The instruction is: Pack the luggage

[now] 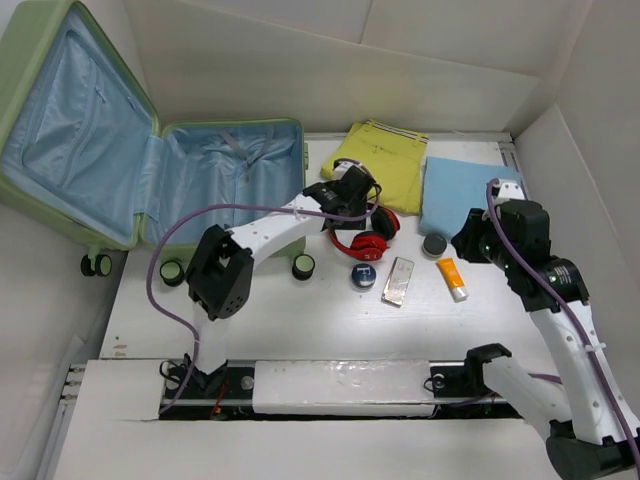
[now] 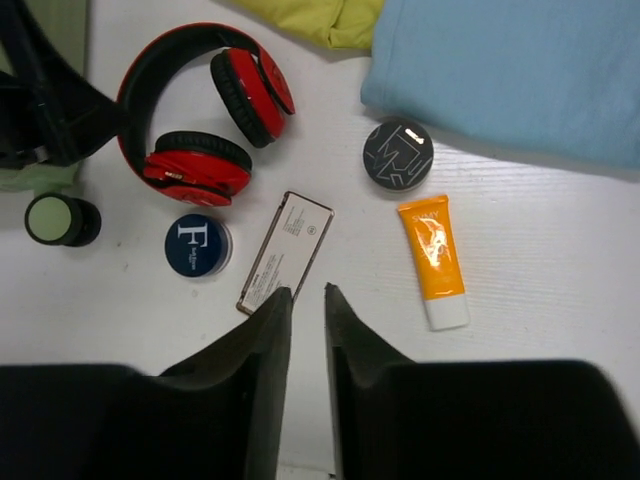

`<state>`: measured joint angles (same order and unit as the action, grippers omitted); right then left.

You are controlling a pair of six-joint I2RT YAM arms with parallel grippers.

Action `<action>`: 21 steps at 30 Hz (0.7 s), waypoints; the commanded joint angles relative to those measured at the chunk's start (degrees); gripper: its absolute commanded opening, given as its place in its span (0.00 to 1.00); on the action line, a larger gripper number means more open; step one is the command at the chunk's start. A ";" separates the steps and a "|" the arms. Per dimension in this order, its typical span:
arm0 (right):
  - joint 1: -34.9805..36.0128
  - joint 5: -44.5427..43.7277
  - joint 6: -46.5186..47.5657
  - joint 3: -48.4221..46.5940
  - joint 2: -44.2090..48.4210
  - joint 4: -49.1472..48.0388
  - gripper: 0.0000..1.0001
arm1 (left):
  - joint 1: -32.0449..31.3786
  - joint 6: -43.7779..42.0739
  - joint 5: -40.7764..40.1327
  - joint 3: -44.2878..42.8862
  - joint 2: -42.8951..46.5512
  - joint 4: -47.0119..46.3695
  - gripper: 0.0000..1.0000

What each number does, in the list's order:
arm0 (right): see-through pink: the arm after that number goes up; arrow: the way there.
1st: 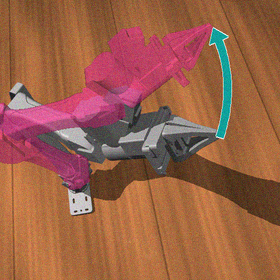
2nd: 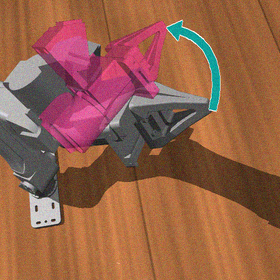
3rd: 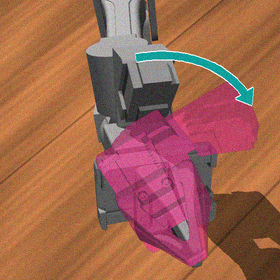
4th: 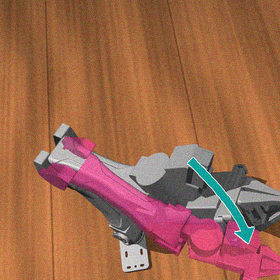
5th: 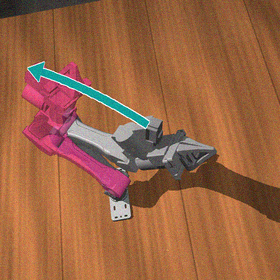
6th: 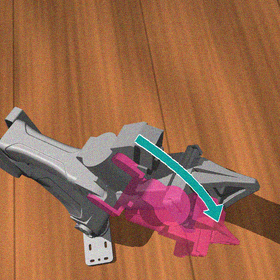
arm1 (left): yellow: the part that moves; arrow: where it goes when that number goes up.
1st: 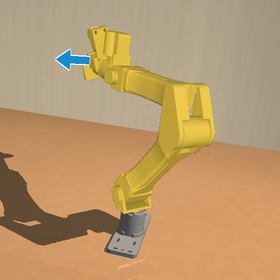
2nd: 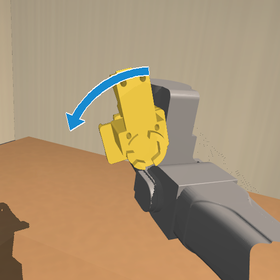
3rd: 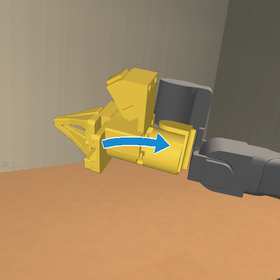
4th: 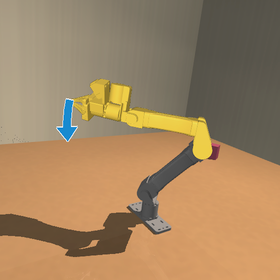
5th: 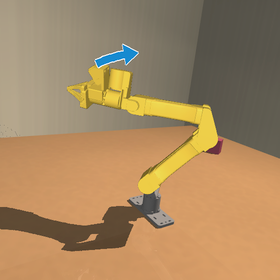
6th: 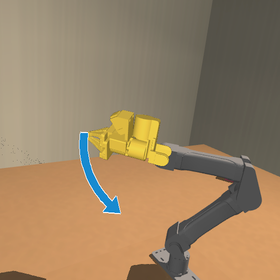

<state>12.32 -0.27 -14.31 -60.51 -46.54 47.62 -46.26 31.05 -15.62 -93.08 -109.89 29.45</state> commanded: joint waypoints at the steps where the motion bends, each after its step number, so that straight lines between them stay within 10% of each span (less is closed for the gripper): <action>1: -0.54 3.08 0.86 0.39 1.71 -0.33 0.30 | 0.81 2.96 -5.47 -4.48 -1.90 4.03 0.57; 21: -0.54 8.27 1.39 1.62 1.72 -1.38 0.44 | 4.16 8.24 -2.58 -2.11 -10.26 1.22 0.44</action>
<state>12.32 6.81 -13.63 -58.24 -45.36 47.75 -42.28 38.22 -17.96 -94.15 -120.42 30.89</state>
